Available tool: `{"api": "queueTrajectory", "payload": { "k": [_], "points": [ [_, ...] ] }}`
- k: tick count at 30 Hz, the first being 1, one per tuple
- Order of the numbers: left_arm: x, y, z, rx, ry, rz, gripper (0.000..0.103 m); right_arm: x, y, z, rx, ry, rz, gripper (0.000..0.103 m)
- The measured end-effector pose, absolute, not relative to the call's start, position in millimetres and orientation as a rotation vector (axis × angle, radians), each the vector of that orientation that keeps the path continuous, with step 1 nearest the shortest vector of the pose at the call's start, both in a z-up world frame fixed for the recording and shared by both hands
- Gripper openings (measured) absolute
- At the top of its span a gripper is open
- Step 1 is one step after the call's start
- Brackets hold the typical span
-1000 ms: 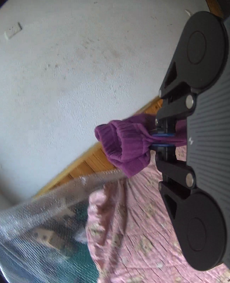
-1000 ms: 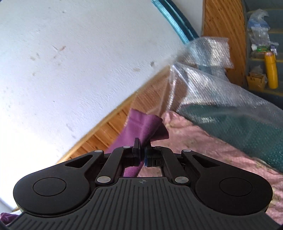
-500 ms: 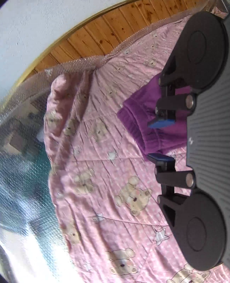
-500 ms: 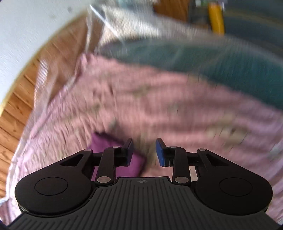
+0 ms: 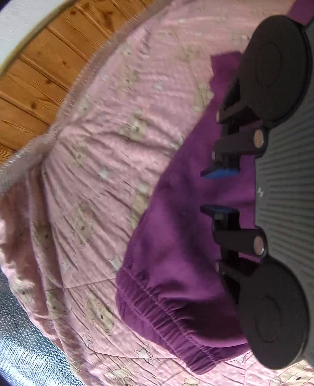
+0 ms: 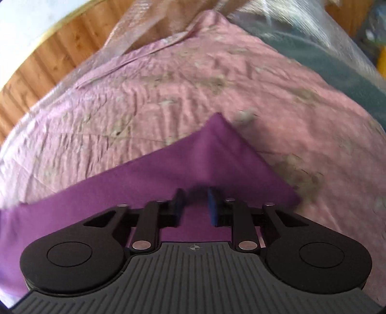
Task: Fold clothes
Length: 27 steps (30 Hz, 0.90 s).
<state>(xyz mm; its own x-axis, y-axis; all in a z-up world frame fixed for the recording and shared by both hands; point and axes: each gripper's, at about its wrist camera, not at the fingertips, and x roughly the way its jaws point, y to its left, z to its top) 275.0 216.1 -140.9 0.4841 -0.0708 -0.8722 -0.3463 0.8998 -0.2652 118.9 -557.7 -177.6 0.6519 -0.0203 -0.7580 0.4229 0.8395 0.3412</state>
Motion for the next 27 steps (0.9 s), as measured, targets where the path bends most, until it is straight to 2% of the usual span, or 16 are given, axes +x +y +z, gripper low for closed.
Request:
{"api": "queueTrajectory", "payload": {
  "k": [1,2,4,6,7,8,9,10,11,13,18,20,22,24,27],
  "points": [
    [272.1,214.4,-134.3,-0.465,1.028,0.159,0.042,103.1,-568.8,-168.5,0.585,0.761,-0.269,0.058],
    [269.5,211.8,-127.8,-0.488,0.998,0.143,0.047,90.1,-577.5,-164.8,0.619,0.718,-0.291,0.073],
    [268.7,193.4,-119.1,-0.523,0.984,0.087,0.048,70.6,-592.9,-166.1,0.668,0.673,-0.35,0.075],
    [271.6,152.9,-110.1,-0.521,1.024,-0.016,0.048,70.1,-603.8,-184.6,0.709,0.698,-0.35,0.071],
    [275.2,126.0,-109.6,-0.497,1.056,-0.077,0.048,74.5,-605.9,-194.9,0.724,0.719,-0.327,0.063],
    [278.3,98.6,-109.1,-0.472,1.085,-0.141,0.048,80.4,-605.9,-204.5,0.736,0.739,-0.295,0.047],
    [278.3,67.1,-107.8,-0.444,1.107,-0.215,0.048,83.7,-604.2,-209.3,0.732,0.744,-0.284,0.043],
    [277.4,35.4,-106.3,-0.418,1.126,-0.291,0.048,85.2,-601.2,-210.9,0.718,0.739,-0.289,0.032],
    [270.5,2.4,-103.5,-0.405,1.135,-0.367,0.048,85.8,-596.6,-208.2,0.699,0.735,-0.286,0.002],
    [265.6,-56.8,-102.2,-0.398,1.149,-0.512,0.05,84.7,-580.8,-190.9,0.626,0.722,-0.273,0.001],
    [271.7,-159.1,-131.6,-0.408,1.204,-0.688,0.059,83.9,-483.6,-126.9,0.188,0.664,-0.127,0.001],
    [275.7,-196.1,-146.2,-0.414,1.228,-0.743,0.064,91.0,-437.5,-125.3,0.071,0.682,-0.009,0.001],
    [279.1,-231.9,-161.3,-0.414,1.253,-0.794,0.064,97.6,-399.7,-147.0,-0.041,0.727,0.075,0.001],
    [273.8,-250.3,-185.5,-0.345,1.301,-0.789,0.065,101.3,-380.7,-177.8,-0.108,0.788,0.111,0.001],
    [269.3,-267.2,-213.3,-0.236,1.328,-0.731,0.065,96.5,-379.4,-194.3,-0.11,0.801,0.114,0.003]
  ]
}}
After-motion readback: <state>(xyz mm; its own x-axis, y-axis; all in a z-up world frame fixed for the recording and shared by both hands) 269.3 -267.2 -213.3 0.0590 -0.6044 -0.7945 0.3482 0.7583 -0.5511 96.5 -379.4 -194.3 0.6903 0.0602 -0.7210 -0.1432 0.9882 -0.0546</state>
